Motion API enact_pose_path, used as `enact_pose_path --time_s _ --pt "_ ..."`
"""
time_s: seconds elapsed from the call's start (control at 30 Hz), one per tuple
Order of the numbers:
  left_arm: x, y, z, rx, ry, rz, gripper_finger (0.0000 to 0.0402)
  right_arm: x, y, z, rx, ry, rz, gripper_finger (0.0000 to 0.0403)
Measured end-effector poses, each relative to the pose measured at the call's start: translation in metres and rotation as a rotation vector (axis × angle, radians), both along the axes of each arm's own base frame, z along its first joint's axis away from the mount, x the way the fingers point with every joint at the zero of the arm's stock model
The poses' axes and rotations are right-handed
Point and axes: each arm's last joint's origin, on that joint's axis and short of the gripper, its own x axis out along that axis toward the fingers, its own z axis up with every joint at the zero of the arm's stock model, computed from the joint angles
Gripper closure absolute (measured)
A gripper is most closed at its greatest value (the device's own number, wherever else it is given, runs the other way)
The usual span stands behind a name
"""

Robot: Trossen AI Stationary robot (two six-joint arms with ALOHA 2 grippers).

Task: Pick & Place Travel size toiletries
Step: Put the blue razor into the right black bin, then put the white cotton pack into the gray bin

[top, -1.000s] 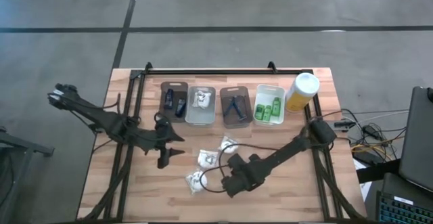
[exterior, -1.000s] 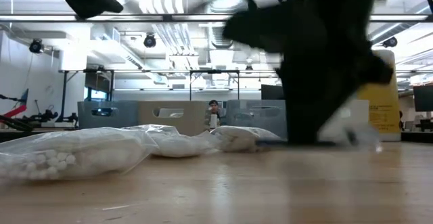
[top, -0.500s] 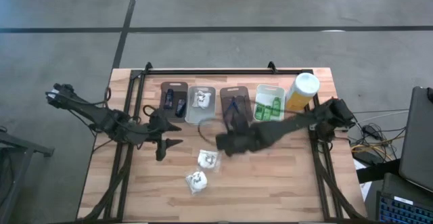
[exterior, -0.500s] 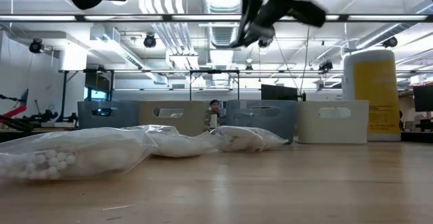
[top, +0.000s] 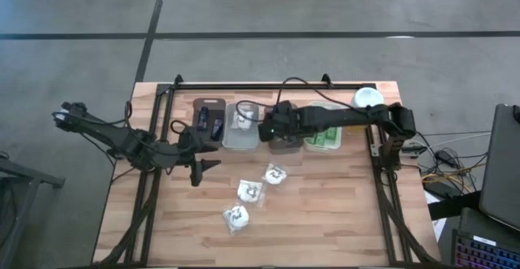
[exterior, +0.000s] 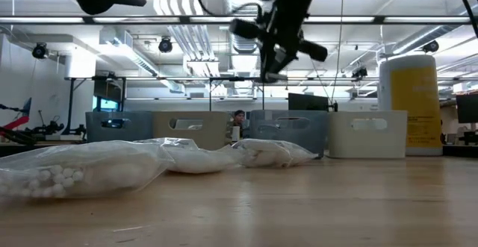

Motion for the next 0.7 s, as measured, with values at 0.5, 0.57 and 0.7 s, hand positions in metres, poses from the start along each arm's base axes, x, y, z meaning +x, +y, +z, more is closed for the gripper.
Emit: enact_pose_path --time_s 0.5,0.57,0.7 --pt "-0.003 0.014 -0.010 -0.060 0.077 0.191 0.0172 -0.022 -0.048 -0.062 0.095 0.042 -0.047 0.0315" --pt "-0.003 0.015 -0.011 -0.067 0.080 0.201 0.0172 -0.024 -0.049 -0.064 0.094 0.054 -0.044 0.0285" --pt "-0.004 0.016 -0.012 -0.068 0.089 0.209 0.0172 -0.026 -0.051 -0.066 0.094 0.066 -0.046 0.0234"
